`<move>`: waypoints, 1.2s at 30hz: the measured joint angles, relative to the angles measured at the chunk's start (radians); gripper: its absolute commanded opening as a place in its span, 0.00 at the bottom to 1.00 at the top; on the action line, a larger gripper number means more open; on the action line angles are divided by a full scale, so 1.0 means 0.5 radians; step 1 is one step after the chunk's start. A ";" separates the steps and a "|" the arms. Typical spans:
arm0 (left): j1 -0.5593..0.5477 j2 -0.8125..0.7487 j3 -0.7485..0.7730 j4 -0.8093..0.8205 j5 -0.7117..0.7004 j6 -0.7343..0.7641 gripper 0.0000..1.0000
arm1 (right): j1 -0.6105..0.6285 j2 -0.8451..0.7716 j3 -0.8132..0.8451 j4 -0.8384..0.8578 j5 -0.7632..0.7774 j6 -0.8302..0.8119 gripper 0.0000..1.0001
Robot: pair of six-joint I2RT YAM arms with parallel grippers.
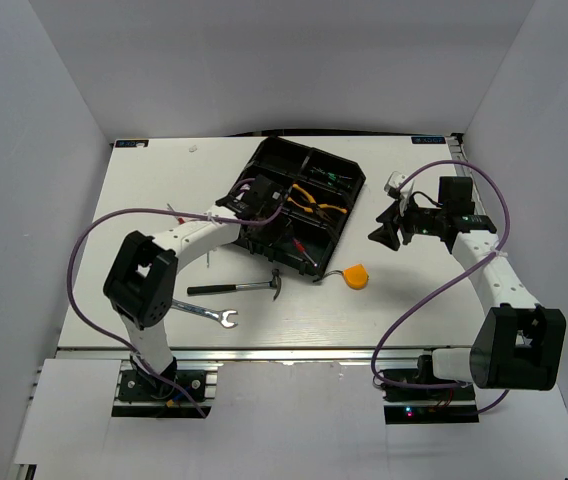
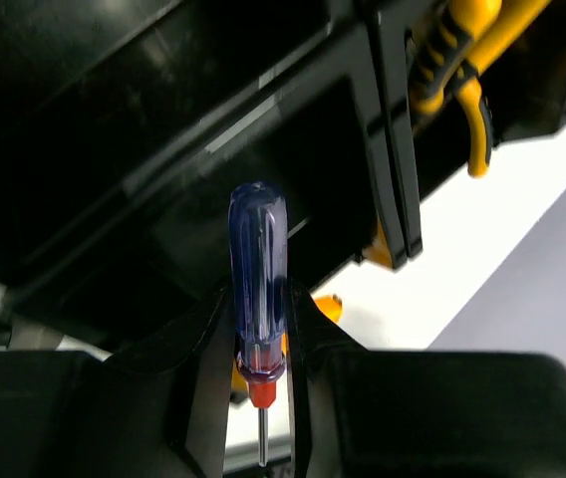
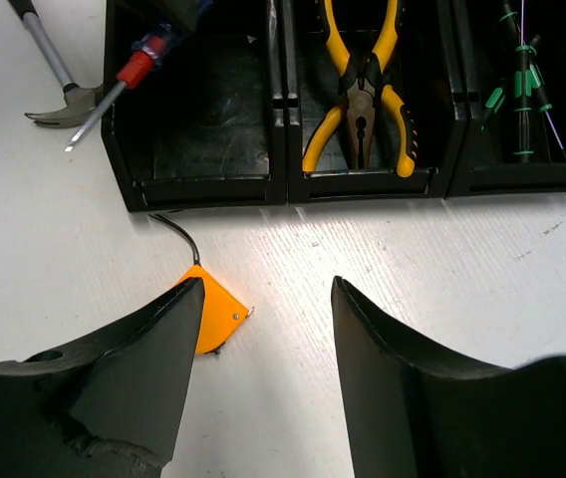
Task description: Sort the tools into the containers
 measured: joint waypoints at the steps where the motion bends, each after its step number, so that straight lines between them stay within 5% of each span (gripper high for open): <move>1: 0.000 0.028 0.016 0.001 -0.008 -0.003 0.32 | -0.002 -0.002 0.000 0.000 -0.002 0.001 0.61; 10: 0.002 0.077 0.096 0.021 -0.020 -0.016 0.63 | -0.014 -0.002 -0.010 0.001 -0.011 0.002 0.61; 21: 0.038 -0.116 0.101 0.024 -0.163 0.274 0.50 | -0.059 -0.002 -0.026 -0.047 -0.045 -0.024 0.62; 29: 0.646 -0.852 -0.352 0.332 0.105 1.032 0.51 | -0.059 -0.002 -0.026 -0.101 -0.064 -0.079 0.62; 36: 1.126 -0.738 -0.479 0.259 0.221 1.385 0.58 | -0.059 -0.001 -0.026 -0.141 -0.081 -0.107 0.61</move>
